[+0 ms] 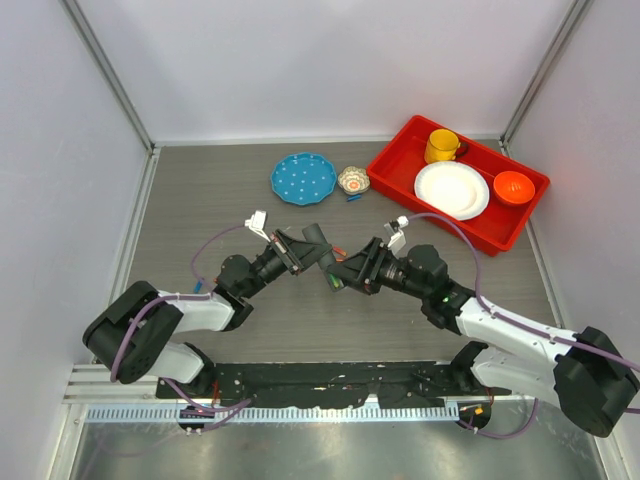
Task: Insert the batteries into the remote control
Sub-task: Load the battery into the remote control, then pick up the battery from the center of the board, then place the battery at the center of the board.
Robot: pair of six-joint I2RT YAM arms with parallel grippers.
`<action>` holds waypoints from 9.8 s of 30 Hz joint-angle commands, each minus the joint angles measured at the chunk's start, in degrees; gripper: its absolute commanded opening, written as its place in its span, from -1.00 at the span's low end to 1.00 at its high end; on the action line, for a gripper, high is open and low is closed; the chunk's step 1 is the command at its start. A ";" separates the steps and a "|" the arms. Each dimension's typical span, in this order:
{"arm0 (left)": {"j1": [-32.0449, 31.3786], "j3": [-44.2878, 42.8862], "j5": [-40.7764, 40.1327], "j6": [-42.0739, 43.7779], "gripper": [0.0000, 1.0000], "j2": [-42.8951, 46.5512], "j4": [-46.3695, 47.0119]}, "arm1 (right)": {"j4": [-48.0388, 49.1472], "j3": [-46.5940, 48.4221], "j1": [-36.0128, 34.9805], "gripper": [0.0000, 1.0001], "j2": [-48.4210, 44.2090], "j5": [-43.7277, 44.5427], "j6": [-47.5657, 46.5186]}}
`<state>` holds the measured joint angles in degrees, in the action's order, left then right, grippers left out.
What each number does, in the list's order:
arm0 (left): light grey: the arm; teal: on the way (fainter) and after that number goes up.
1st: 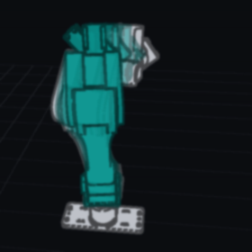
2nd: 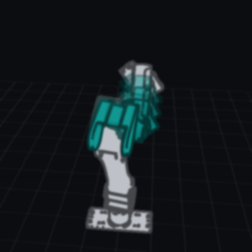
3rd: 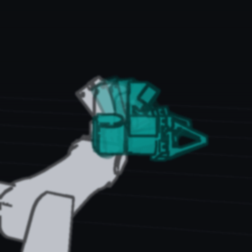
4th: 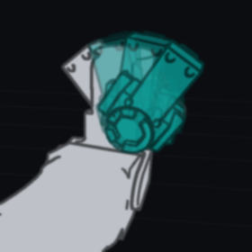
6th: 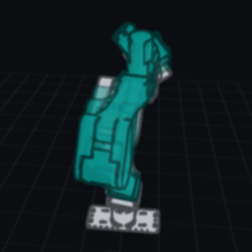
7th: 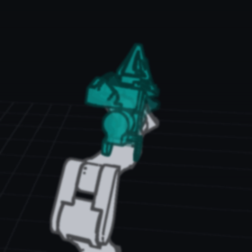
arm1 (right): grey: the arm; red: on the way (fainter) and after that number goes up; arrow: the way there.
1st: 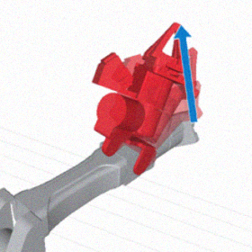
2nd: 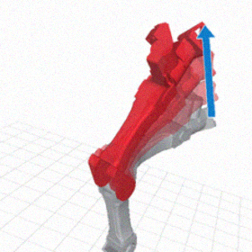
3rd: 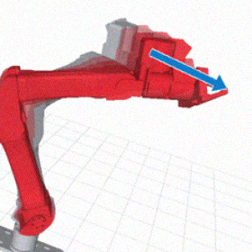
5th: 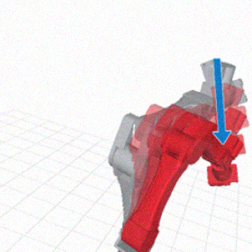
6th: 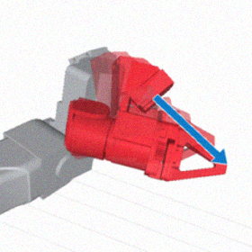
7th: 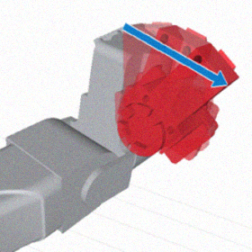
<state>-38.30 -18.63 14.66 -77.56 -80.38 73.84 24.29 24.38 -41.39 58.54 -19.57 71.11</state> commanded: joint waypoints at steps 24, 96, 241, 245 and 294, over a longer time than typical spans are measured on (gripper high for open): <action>-0.46 -3.69 -2.09 -0.05 -1.00 2.42 14.75 | 5.41 -3.02 0.17 -0.14 1.49 -0.82 1.93; -0.98 -1.41 -0.77 0.74 -0.99 1.89 14.75 | -17.53 8.31 5.00 0.01 -3.61 -9.78 -18.55; 28.99 13.97 13.73 -7.87 -0.99 39.77 -13.37 | -46.08 61.93 -11.88 -0.28 63.62 31.00 -38.33; 29.07 14.33 13.65 -7.70 -1.00 39.86 -13.72 | -46.71 60.96 -11.96 -0.45 63.89 31.44 -38.59; 21.25 5.98 19.18 -3.48 -1.00 22.11 -16.28 | -48.99 30.02 -3.18 -0.98 36.29 36.36 -51.60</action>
<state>-16.86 -10.92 32.64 -81.60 -58.06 54.57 -26.13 54.57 -45.19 94.61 16.40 20.25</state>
